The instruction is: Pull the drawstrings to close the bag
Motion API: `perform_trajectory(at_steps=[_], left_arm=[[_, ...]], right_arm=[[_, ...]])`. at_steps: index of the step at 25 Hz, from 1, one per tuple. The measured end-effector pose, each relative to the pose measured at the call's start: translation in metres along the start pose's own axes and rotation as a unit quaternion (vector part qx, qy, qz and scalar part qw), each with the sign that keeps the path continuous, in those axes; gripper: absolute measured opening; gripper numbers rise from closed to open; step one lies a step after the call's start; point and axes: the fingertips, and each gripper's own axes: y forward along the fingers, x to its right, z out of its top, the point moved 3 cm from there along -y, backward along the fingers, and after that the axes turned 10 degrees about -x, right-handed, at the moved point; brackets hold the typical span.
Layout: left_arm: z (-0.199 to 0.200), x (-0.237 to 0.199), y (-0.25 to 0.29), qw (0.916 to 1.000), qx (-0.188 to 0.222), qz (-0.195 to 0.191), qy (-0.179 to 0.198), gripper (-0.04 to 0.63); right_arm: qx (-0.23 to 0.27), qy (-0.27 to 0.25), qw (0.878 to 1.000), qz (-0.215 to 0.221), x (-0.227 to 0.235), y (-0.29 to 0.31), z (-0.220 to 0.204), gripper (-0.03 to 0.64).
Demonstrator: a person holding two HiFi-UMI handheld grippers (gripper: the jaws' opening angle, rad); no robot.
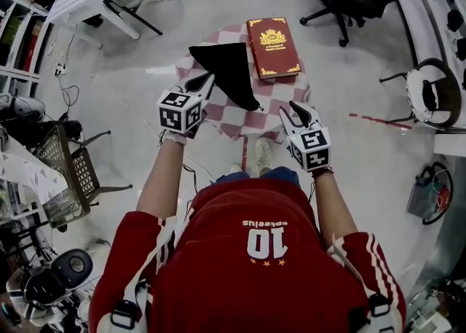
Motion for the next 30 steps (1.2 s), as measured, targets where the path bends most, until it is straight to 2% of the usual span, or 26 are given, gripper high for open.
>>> perform_trajectory(at_steps=[9,17,28,29,30], left_arm=[[0.041,0.015,-0.013,0.9992,0.038,-0.006,0.013,0.02],[0.065,0.032,-0.03,0.9973,0.064,-0.012,0.034,0.02],[0.071,0.034,-0.046,0.9965,0.073,-0.009,0.038,0.02],[0.07,0.032,-0.046,0.9967,0.073,-0.007,0.035,0.02],[0.069,0.03,-0.047,0.9969,0.072,-0.004,0.032,0.02]], right_arm=[[-0.048,-0.009,0.999,0.024,-0.007,0.033,-0.035,0.121],[-0.084,-0.018,0.996,0.013,0.011,0.056,-0.054,0.126],[-0.106,-0.038,0.994,-0.015,0.026,0.098,-0.053,0.124],[-0.109,-0.042,0.993,-0.016,0.026,0.1,-0.053,0.105],[-0.113,-0.044,0.993,-0.017,0.025,0.1,-0.053,0.059]])
